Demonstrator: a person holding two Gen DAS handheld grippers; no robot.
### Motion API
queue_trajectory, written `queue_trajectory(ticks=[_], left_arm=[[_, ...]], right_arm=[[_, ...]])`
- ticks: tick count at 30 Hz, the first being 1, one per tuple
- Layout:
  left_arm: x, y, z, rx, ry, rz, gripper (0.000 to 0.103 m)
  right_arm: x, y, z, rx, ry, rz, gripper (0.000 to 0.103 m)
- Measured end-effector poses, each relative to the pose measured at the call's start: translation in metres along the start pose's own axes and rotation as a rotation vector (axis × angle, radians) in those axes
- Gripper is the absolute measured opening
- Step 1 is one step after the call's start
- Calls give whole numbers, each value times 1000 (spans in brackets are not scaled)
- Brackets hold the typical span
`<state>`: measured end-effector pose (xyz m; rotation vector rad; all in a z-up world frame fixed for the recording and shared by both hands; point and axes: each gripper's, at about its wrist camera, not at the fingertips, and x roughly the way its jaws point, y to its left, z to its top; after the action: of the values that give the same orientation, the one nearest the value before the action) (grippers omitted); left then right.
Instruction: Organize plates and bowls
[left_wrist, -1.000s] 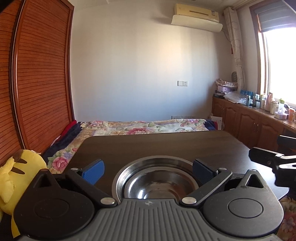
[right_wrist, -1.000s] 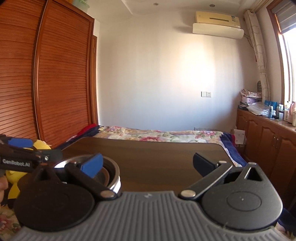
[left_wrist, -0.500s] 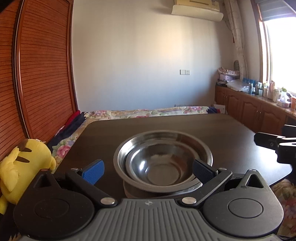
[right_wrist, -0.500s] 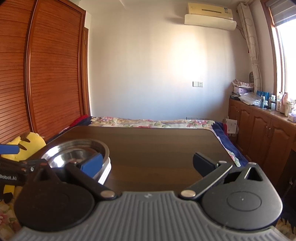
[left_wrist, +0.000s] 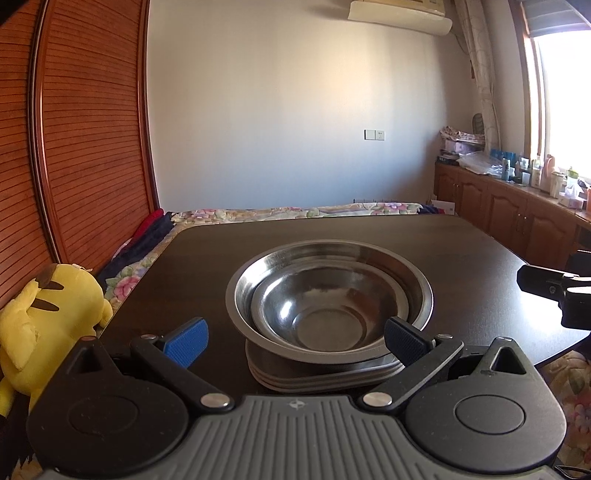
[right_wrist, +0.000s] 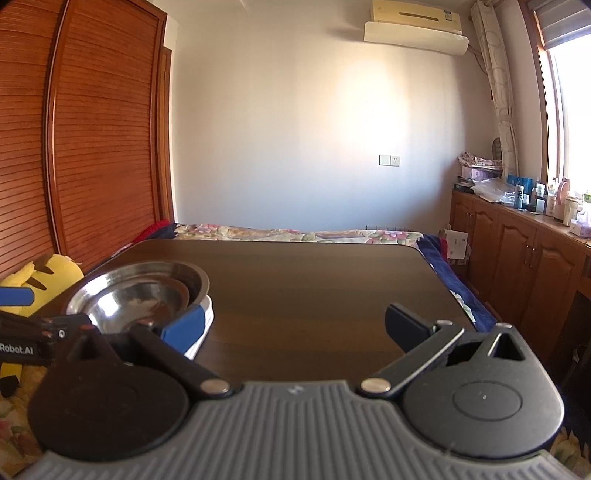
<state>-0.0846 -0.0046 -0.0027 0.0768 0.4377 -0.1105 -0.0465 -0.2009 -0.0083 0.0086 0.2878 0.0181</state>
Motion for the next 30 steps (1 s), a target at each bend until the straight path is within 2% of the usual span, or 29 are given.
queue_trajectory(ticks=[30], left_arm=[[-2,2,4,0,-9,9,103]], right_arm=[[1,-4,1,4,-4,-10,103]])
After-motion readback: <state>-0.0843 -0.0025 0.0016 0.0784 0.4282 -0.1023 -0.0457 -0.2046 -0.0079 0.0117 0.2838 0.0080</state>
